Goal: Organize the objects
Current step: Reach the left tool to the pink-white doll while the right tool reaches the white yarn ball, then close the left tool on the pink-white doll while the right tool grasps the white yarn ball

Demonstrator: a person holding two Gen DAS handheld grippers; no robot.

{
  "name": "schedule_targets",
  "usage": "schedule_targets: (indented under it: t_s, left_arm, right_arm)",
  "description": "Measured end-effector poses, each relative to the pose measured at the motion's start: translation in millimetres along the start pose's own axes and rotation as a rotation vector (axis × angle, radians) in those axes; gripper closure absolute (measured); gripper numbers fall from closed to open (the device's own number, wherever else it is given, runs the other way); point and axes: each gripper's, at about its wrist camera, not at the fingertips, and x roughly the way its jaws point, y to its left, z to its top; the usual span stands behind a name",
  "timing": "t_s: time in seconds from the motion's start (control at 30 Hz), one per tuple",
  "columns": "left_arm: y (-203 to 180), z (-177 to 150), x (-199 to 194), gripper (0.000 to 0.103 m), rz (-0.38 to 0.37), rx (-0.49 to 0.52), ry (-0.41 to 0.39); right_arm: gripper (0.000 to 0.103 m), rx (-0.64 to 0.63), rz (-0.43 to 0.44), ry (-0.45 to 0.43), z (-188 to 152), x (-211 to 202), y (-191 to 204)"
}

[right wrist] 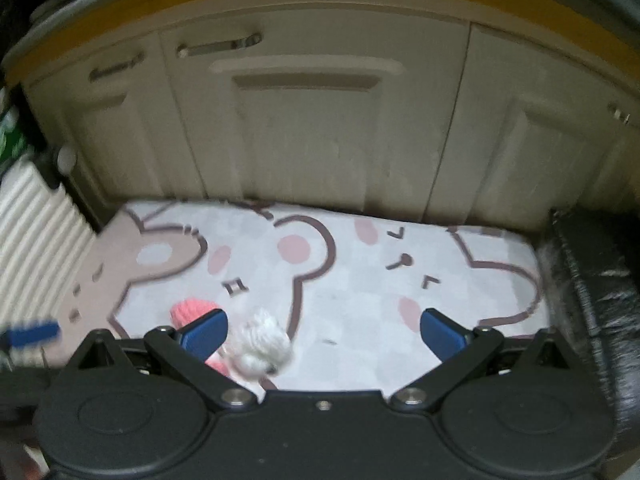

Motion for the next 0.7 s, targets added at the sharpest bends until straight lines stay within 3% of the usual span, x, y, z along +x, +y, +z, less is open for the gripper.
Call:
schedule_targets:
  t_s: [0.2, 0.5, 0.7]
  left_arm:
    - [1.0, 4.4, 29.1, 0.002, 0.001, -0.047, 0.04]
    - [-7.7, -0.1, 71.1, 0.026, -0.066, -0.042, 0.12]
    - [-18.2, -10.3, 90.4, 0.038, -0.078, 0.002, 0.167]
  right_arm:
    - [0.0, 0.148, 0.047, 0.011, 10.8, 37.4, -8.0]
    - [0.0, 0.26, 0.102, 0.124, -3.8, 96.9, -15.3]
    - [0.001, 0.413, 0.167, 0.224, -18.3, 125.3, -25.7]
